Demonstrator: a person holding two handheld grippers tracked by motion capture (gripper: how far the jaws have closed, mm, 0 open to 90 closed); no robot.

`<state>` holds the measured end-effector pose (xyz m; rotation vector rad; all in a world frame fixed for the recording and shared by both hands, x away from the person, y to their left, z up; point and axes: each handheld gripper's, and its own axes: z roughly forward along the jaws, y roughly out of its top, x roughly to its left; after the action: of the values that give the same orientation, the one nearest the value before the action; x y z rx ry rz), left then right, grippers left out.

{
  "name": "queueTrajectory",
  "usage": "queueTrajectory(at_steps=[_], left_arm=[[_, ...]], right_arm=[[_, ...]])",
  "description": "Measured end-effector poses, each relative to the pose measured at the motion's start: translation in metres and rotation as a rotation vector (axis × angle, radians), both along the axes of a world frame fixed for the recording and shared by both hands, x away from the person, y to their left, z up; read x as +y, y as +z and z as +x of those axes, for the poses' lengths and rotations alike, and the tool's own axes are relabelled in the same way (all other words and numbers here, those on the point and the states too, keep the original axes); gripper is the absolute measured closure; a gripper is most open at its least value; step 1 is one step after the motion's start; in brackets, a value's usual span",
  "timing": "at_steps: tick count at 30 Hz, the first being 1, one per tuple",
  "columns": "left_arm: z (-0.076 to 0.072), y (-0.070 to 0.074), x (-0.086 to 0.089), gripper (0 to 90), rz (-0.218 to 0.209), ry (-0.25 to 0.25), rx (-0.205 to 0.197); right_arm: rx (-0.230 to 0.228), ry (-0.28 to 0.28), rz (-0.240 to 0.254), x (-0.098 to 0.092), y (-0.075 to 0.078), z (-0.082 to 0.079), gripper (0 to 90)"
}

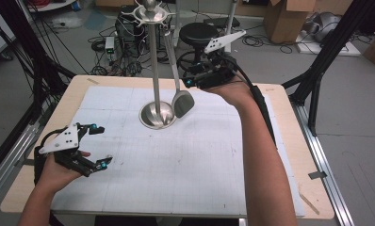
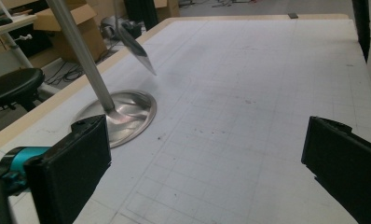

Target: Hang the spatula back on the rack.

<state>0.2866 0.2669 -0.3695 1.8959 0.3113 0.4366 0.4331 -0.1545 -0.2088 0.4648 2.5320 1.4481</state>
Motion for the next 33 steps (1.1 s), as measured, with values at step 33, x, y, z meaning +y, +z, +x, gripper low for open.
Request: queueTrajectory(at_steps=[33], left_arm=[[0.008, -0.01, -0.004, 1.7, 0.028, 0.035, 0.05]], right_arm=[[-0.042, 0.009, 0.117, -0.075, -0.043, -0.074, 18.6]])
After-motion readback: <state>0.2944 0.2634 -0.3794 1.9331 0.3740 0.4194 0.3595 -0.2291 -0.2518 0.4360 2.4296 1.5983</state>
